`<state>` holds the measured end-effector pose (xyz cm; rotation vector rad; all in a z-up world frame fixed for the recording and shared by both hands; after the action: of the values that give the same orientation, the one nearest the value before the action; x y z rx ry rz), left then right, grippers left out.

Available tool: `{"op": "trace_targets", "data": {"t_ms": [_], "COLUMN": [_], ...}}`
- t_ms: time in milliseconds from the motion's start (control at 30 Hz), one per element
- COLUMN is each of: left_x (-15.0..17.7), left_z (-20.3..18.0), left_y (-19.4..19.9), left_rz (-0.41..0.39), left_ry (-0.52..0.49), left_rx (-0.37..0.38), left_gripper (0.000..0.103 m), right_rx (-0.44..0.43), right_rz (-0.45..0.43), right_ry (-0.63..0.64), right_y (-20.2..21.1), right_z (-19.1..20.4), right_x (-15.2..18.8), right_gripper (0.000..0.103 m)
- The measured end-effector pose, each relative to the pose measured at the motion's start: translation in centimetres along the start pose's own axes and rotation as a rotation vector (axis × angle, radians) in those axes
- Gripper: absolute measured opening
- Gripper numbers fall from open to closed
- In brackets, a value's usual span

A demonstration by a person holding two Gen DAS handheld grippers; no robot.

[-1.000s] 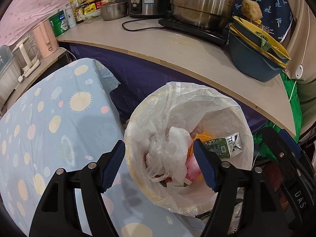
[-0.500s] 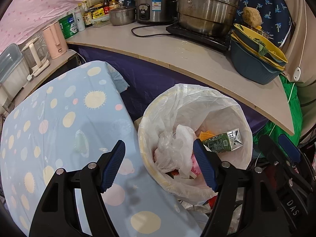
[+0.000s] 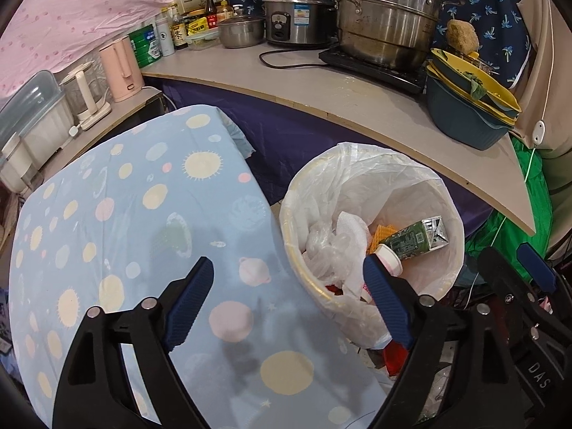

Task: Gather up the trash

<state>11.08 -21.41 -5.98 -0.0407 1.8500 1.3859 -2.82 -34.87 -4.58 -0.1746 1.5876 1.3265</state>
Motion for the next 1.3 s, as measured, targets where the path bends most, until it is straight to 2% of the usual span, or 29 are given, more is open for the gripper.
{"op": "trace_targets", "data": {"t_ms": [467, 600, 1000, 1300], "left_x": [3.2, 4.1, 5.6, 6.5], "left_z": [2.1, 2.6, 3.8, 5.0], "left_y": [0.8, 0.8, 0.6, 0.5], "left_rz": [0.019, 0.033, 0.063, 0.059], "left_ry": [-0.012, -0.013, 0.007, 0.029], "left_rx": [-0.043, -0.054, -0.072, -0.08], "left_gripper": [0.091, 0.091, 0.091, 0.091], "right_rx": [-0.009, -0.011, -0.019, -0.002], "right_rz": [0.057, 0.067, 0.111, 0.143], "right_ry": [0.017, 0.029, 0.039, 0.126], "right_y": [0.5, 0.8, 0.6, 0.3], "right_z": [1.2, 1.6, 2.1, 3.3], "right_x": [2.7, 3.4, 4.8, 6.1], "right_gripper": [0.085, 0.096, 0.096, 0.096]}}
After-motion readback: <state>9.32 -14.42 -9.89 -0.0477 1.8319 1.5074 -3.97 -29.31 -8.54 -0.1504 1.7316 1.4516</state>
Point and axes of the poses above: each gripper's, at about its wrist camera, not at the fingertips, and y roughly against the way its jaws point, z to its left, x to its underside, the point moved 8 cm from there along -y, roughly the way its jaws point, and after that the axes turned 6 degrees about y, right-handed, at the moved point
